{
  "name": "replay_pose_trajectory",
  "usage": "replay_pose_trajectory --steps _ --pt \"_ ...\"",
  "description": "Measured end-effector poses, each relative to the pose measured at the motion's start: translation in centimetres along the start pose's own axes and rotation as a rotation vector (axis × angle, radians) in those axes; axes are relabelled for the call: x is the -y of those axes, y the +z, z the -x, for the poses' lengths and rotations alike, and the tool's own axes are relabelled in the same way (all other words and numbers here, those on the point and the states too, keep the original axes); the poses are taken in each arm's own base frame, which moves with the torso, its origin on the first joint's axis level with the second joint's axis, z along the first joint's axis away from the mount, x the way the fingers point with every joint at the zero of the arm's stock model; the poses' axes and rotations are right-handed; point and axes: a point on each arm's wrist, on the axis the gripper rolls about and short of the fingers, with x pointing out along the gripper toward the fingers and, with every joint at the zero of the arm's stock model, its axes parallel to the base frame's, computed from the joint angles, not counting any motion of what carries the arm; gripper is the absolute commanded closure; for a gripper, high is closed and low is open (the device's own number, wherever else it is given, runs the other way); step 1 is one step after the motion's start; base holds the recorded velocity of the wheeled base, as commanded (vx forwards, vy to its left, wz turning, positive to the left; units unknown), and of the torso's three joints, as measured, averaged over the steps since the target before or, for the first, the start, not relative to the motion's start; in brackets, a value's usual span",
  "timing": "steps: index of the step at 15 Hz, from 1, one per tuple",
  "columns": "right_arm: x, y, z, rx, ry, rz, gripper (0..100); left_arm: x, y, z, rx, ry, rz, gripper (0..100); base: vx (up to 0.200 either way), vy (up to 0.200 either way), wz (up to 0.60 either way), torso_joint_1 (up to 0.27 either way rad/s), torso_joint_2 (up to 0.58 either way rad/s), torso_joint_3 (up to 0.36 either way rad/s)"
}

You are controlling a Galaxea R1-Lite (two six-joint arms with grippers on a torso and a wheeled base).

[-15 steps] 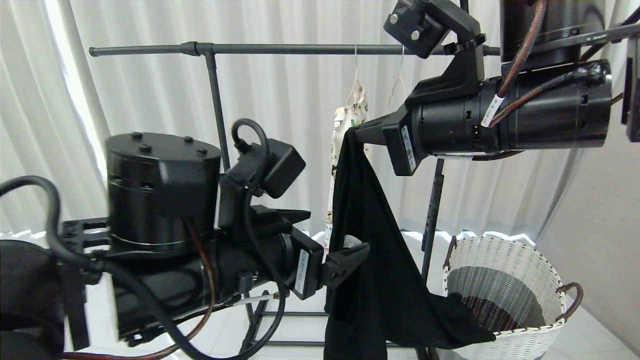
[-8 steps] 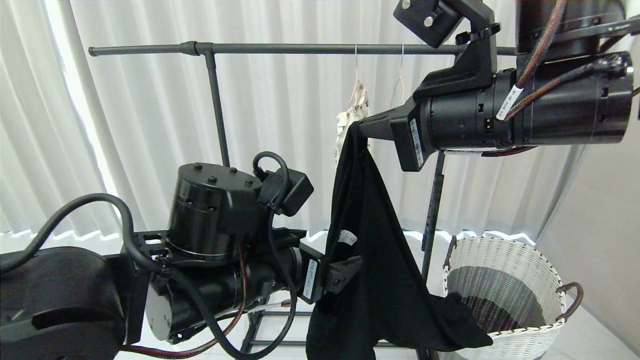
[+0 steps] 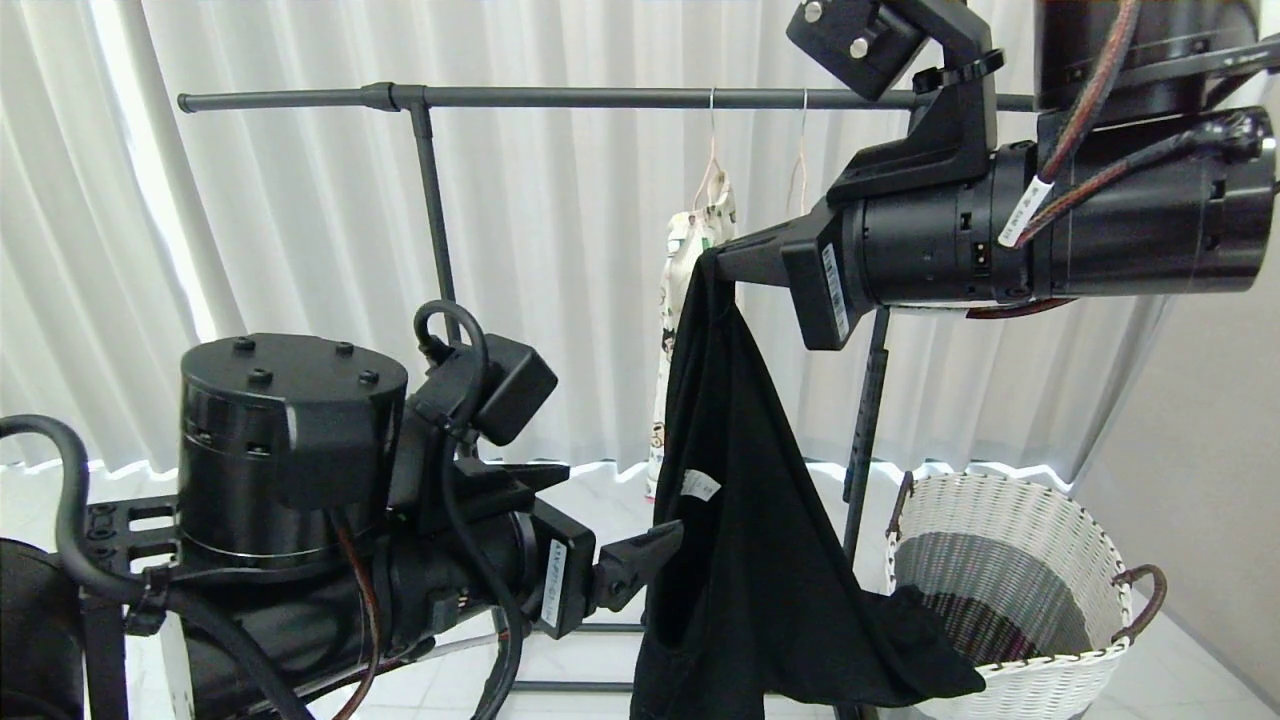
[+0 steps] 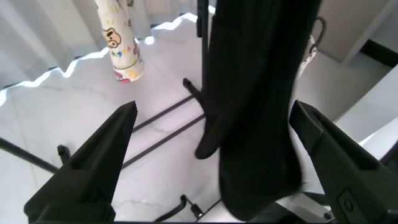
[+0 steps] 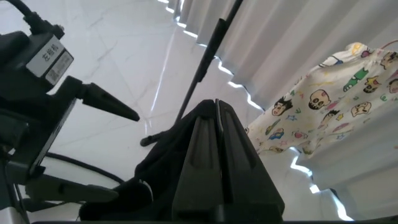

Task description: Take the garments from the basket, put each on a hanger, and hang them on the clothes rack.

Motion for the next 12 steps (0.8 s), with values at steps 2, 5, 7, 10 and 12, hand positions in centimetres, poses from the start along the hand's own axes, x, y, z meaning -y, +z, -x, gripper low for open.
replay_pose_trajectory --steps 2,5,7,10,12 --pt "0.0 0.2 0.3 0.005 -0.001 0.001 100 -0.2 -1.6 -0.3 -0.059 0.042 -0.030 0 0.000 0.000 0.00 0.000 0.00 0.000" --pt "-0.3 0.0 0.8 0.001 0.004 0.003 100 -0.4 -4.2 -0.6 -0.148 0.125 -0.058 0 0.000 0.000 0.00 0.000 0.00 0.000" --pt "-0.8 0.0 1.1 0.002 0.020 0.006 100 -0.3 -4.6 -0.6 -0.162 0.126 -0.060 0 0.000 0.000 0.00 0.000 0.00 0.000" --pt "-1.5 0.2 1.4 0.009 0.039 0.012 100 0.5 -4.2 -0.6 -0.147 0.091 -0.073 0 0.000 0.000 0.00 0.000 0.00 0.000" --pt "-1.6 0.3 1.7 0.017 0.040 0.014 100 0.5 -4.6 -0.6 -0.159 0.096 -0.077 0 0.000 0.000 0.00 0.000 0.00 0.000"
